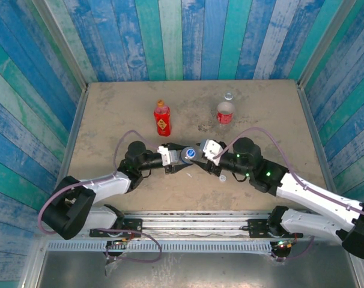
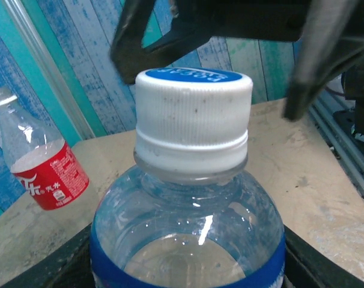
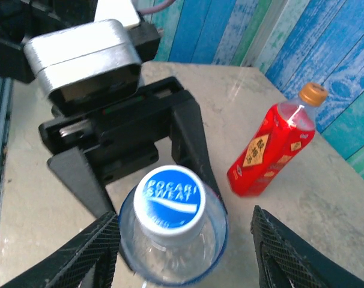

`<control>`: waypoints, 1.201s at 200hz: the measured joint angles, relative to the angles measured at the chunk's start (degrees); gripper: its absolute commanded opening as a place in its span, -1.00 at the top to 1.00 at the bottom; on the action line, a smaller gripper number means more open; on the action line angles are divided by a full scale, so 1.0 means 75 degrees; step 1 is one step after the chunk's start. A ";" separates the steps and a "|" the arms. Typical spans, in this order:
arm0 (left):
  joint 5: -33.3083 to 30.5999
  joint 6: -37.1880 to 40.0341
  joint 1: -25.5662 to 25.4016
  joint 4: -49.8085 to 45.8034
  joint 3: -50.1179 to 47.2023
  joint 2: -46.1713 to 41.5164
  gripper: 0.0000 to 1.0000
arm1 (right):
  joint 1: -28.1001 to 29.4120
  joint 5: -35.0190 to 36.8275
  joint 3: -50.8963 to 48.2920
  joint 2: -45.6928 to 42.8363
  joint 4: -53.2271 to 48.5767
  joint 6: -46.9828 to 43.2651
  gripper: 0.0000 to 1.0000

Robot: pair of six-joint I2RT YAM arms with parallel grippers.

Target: Screw on the bottle caps

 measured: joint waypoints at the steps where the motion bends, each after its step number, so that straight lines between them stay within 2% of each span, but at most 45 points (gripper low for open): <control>1: 0.0006 -0.0006 0.0000 0.0003 0.0000 0.0000 -0.20 | -0.0003 -0.0006 0.0000 0.0015 0.0012 0.0000 -0.04; 47: 0.0108 -0.0105 0.0009 0.0070 0.0000 0.0020 -0.20 | -0.0035 -0.0425 0.0085 0.0577 0.0268 0.0236 0.45; 62: 0.0093 -0.0140 0.0017 0.0070 0.0000 0.0020 -0.24 | -0.0047 -0.0449 0.0093 0.0574 0.0271 0.0187 0.47; 83: 0.0082 -0.0157 0.0017 0.0087 0.0000 0.0020 -0.44 | -0.0058 -0.0449 0.0096 0.0571 0.0251 0.0166 0.49; 109: -0.0061 -0.0326 0.0009 0.0323 -0.0055 0.0020 -1.00 | -0.0079 -0.0189 0.0096 0.0560 0.0233 0.0341 0.51; 116: -0.0184 -0.0443 0.0003 0.0507 -0.0125 0.0017 -0.88 | -0.0090 -0.0052 0.0096 0.0562 0.0219 0.0455 0.52; 162: -0.1553 -0.1247 0.0003 0.1346 -0.1023 -0.0102 -0.88 | -0.0688 0.1585 0.0388 0.1122 0.0128 0.1743 0.58; 197: -0.2736 -0.1763 0.0003 0.1443 -0.1545 -0.0647 -0.87 | -0.1212 0.2530 0.1192 0.2483 0.0117 0.2585 0.55; 240: -0.3666 -0.2302 0.0003 0.1259 -0.1754 -0.0816 -0.88 | -0.1443 0.2906 0.2585 0.4462 0.0265 0.3101 0.53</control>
